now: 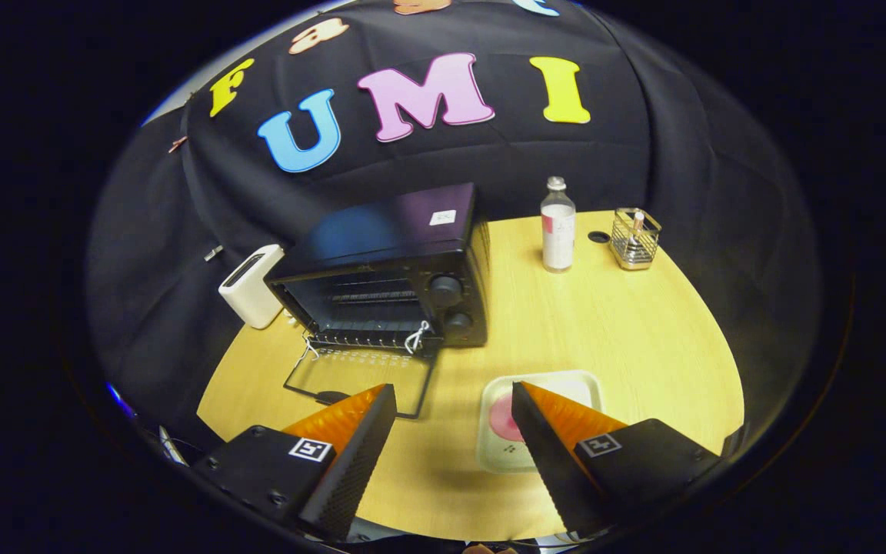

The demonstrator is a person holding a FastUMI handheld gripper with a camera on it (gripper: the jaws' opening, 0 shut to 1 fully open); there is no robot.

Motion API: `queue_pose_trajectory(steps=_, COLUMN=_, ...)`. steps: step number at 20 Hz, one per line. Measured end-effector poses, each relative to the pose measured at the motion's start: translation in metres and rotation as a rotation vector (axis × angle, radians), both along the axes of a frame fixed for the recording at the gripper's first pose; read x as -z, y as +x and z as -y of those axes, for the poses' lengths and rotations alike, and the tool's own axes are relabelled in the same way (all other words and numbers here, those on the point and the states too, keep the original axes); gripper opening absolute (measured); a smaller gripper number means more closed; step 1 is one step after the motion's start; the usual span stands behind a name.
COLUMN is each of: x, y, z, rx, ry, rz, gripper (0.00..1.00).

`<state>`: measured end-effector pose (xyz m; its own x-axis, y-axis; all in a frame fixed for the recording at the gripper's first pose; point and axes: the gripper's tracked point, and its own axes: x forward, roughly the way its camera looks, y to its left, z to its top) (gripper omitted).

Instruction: Open the toaster oven, put the food inside, and close the toaster oven door.

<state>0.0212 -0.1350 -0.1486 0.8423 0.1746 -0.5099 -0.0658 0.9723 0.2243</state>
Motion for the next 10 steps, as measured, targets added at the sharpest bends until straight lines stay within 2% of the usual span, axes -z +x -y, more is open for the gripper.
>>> queue_pose_trajectory(steps=6, x=0.028, y=0.009, z=0.065, rx=-0.003, ry=0.07, rz=-0.087, gripper=1.0)
queue_pose_trajectory(steps=10, x=0.065, y=0.01, z=0.098, rx=0.003, ry=0.076, rz=-0.163, gripper=1.0)
